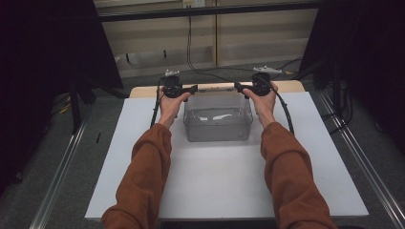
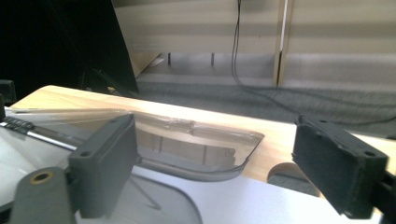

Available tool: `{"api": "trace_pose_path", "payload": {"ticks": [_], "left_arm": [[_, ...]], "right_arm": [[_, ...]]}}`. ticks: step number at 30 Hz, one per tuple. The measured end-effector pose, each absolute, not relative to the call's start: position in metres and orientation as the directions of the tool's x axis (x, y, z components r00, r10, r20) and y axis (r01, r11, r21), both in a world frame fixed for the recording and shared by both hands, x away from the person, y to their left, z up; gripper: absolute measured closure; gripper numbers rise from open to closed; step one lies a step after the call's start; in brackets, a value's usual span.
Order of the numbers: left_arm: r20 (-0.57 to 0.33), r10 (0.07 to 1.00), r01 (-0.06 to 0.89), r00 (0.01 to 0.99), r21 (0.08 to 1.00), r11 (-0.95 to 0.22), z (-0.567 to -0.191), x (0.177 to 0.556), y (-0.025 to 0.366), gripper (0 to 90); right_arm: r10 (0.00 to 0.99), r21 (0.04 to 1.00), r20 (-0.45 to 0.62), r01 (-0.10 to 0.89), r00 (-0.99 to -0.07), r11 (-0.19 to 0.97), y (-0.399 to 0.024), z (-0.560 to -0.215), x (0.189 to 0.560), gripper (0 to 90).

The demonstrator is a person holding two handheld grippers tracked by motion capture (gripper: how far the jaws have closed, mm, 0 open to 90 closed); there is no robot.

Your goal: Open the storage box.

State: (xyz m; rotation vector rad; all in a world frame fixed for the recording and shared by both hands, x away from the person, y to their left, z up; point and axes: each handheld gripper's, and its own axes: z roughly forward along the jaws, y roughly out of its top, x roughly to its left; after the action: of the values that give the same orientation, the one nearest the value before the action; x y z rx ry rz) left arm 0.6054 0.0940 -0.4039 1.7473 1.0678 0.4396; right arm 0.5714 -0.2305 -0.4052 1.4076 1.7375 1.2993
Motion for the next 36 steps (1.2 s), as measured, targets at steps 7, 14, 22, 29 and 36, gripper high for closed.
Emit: {"api": "trace_pose_path", "payload": {"ticks": [7, 14, 22, 29, 36], "left_arm": [[-0.118, 0.807, 0.378, 0.579, 0.916, -0.137, -0.391, 0.589, 0.093, 11.5], [-0.1, 0.816, 0.343, 0.57, 0.931, -0.125, -0.386, 0.572, 0.107, 5.3], [-0.076, 0.786, 0.27, 0.613, 0.956, -0.118, -0.38, 0.547, 0.118, 3.5], [-0.06, 0.788, 0.213, 0.613, 0.973, -0.093, -0.384, 0.521, 0.122, 2.4], [-0.076, 0.781, 0.188, 0.62, 0.981, -0.054, -0.386, 0.501, 0.128, 3.1]], "right_arm": [[0.929, 0.934, 0.138, 0.358, -0.343, -0.007, -0.232, -0.398, 0.553, 4.8], [0.932, 0.952, 0.072, 0.302, -0.354, 0.041, -0.223, -0.398, 0.537, 4.3], [0.935, 0.963, 0.04, 0.265, -0.351, 0.058, -0.223, -0.402, 0.518, 2.3], [0.944, 0.967, 0.026, 0.246, -0.33, 0.059, -0.23, -0.403, 0.494, 0.4], [0.945, 0.976, 0.016, 0.209, -0.326, 0.056, -0.233, -0.4, 0.472, 0.8]]}}
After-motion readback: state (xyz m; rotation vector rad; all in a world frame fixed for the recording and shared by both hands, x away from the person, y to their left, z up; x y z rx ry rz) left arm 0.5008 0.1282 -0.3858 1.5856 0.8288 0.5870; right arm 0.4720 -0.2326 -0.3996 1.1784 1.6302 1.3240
